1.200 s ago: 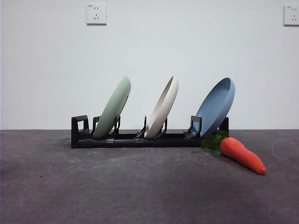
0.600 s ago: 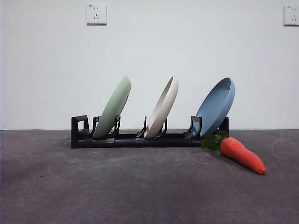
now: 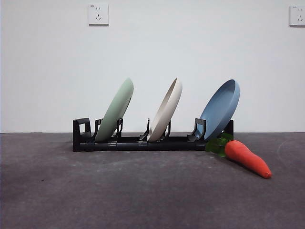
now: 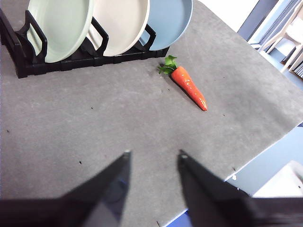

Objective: Take the green plate from the plate rack,put the plate on the table,take the carrot from the table,put the carrot in the plate

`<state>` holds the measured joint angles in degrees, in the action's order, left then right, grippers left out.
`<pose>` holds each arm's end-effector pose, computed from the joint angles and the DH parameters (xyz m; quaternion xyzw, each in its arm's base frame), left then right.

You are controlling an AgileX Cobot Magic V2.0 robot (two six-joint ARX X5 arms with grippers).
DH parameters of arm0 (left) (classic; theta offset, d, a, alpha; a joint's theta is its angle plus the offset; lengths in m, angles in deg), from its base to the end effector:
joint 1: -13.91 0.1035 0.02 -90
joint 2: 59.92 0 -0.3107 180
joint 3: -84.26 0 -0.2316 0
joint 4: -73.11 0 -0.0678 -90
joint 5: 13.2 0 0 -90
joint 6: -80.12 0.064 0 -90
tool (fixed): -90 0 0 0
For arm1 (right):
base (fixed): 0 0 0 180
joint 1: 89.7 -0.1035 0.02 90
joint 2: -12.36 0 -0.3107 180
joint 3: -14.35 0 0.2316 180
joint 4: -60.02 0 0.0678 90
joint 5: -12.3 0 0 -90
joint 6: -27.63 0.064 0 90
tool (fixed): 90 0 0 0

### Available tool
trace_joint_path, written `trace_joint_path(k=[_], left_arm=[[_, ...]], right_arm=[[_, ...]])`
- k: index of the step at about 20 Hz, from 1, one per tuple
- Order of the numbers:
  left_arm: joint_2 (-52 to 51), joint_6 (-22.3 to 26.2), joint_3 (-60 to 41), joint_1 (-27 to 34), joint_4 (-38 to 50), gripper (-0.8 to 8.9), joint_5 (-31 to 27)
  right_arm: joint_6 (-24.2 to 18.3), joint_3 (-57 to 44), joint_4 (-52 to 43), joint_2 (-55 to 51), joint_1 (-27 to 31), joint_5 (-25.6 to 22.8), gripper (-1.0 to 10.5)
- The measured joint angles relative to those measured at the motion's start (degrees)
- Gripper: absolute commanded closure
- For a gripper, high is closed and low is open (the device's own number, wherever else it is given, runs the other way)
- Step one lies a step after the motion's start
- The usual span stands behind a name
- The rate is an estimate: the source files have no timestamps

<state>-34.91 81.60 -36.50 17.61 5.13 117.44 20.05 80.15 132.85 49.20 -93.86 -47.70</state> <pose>0.0293 -0.0399 0.3005 -0.0978 0.2649 -0.3066 0.9090 0.0603 0.0365 0.3165 0.0247 0.3453 0.2959 0.8903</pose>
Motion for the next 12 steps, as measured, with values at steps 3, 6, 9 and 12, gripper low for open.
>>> trace_joint_path(k=[3, 6, 9, 12], left_arm=[[0.00, -0.02, 0.00, 0.00, 0.31, 2.04, 0.02], [0.00, -0.04, 0.00, 0.00, 2.47, 2.08, 0.02], [0.96, -0.52, 0.00, 0.00, 4.81, 2.08, 0.04], [3.61, -1.01, 0.00, 0.00, 7.17, 2.08, 0.07]], right_arm=[[0.55, 0.00, 0.00, 0.00, 0.00, 0.00, 3.0], [0.57, 0.00, 0.00, 0.00, 0.00, 0.00, 3.0], [0.87, 0.00, -0.13, 0.17, 0.00, 0.02, 3.2], [0.90, 0.00, -0.50, 0.44, 0.00, 0.02, 3.2]])
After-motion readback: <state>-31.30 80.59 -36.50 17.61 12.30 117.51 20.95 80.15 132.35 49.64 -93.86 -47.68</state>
